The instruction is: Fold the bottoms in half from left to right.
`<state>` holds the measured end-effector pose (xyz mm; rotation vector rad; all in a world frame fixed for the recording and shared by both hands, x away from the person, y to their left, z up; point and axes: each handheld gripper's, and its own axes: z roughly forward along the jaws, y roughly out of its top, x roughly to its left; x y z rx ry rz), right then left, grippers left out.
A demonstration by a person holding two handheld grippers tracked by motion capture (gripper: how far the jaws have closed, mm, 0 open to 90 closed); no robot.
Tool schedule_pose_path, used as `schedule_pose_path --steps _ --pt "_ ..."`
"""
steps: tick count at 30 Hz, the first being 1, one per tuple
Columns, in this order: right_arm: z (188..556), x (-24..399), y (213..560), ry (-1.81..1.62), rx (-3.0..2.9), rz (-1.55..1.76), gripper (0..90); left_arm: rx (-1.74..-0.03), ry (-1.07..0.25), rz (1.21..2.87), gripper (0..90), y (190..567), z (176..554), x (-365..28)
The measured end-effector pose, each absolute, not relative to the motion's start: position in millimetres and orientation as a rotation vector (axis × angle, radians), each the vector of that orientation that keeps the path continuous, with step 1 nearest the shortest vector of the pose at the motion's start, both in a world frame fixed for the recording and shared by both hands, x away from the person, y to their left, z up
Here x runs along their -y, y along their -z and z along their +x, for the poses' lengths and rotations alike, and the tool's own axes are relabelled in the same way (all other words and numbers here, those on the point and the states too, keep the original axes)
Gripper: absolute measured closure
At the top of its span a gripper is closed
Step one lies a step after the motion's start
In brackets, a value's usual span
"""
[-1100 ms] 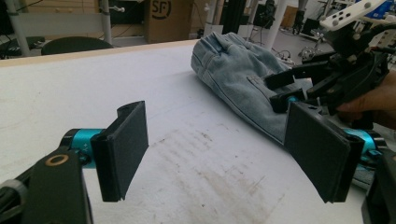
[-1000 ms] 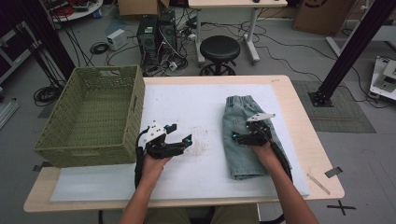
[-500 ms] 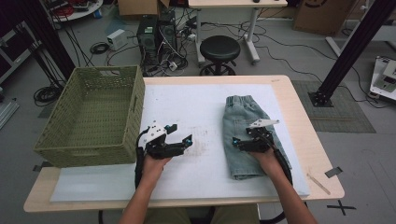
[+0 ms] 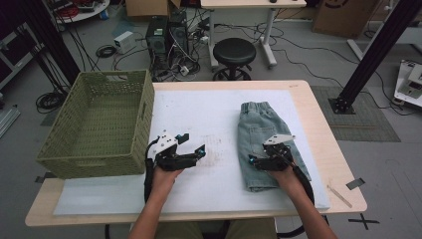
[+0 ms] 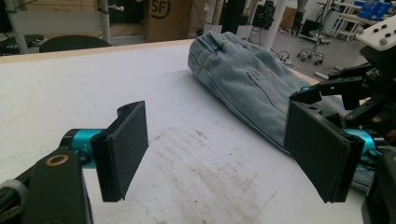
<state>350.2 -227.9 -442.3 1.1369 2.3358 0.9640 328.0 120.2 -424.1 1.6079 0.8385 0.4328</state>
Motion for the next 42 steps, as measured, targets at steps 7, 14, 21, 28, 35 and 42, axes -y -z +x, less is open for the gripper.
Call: schedule_pose_path --steps 7,14,21,28,35,42 --pt "343.3 230.9 438.8 -1.023 -2.346 1.167 27.3 -0.836 -0.423 1.608 22.3 421.7 324.3 -119.8" --pt "317.0 241.0 434.9 -1.203 -2.341 1.172 28.2 -0.830 -0.412 1.610 22.3 422.1 315.4 -115.2" --pt "297.9 231.4 439.7 -1.204 -2.448 1.061 39.4 -0.820 -0.401 1.615 22.3 421.5 308.0 -109.3" --pt "293.7 227.6 449.4 -1.176 -2.513 1.035 40.6 -0.814 -0.399 1.614 22.3 420.3 304.7 -107.9" --pt "288.4 239.7 439.3 -1.288 -2.462 1.035 39.4 -0.816 -0.399 1.613 22.3 420.2 307.1 -106.6" --pt "290.2 283.4 429.8 -1.222 -2.304 1.128 43.5 -0.823 -0.401 1.608 22.3 420.0 308.1 -108.7"
